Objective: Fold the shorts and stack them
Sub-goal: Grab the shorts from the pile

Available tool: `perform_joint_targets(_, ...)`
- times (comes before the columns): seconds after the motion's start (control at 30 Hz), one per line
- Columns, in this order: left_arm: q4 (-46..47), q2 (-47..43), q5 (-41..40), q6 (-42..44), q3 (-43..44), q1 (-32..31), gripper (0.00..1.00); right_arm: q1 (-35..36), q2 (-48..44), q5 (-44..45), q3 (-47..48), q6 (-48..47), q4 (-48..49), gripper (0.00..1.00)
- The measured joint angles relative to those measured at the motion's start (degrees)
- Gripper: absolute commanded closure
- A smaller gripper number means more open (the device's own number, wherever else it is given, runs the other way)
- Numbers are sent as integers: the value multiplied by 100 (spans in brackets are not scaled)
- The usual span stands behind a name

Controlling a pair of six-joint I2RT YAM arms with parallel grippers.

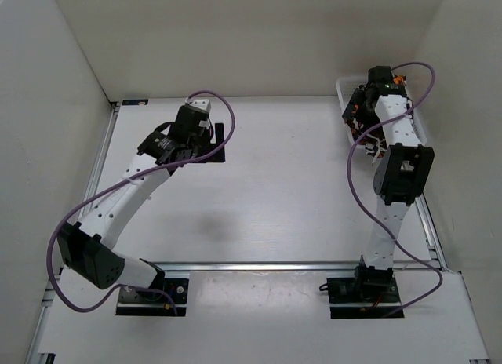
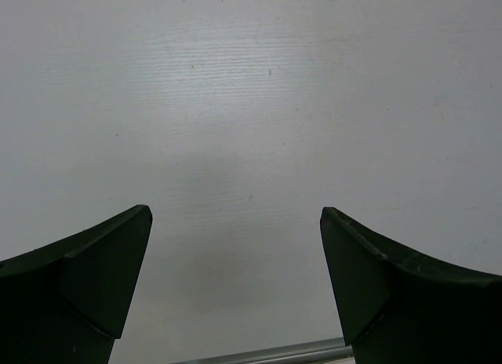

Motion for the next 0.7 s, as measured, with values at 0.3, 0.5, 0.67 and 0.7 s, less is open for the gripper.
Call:
perform_joint_targets(0.3,2,166,-22,87,105,11,0,9,-227,-142,-597,-92,107,30)
perform_joint_targets(0.5,-46,219,-26,127,105,11,0,9,-291,90,-754,-293,188,55)
perform_joint_targets(0.67,-85,219,-50,149,107,11,0,9,-293,214,-811,-382,188,96)
perform_joint_targets(0.7,-85,219,-59,149,107,11,0,9,-304,221,-807,-372,186,100)
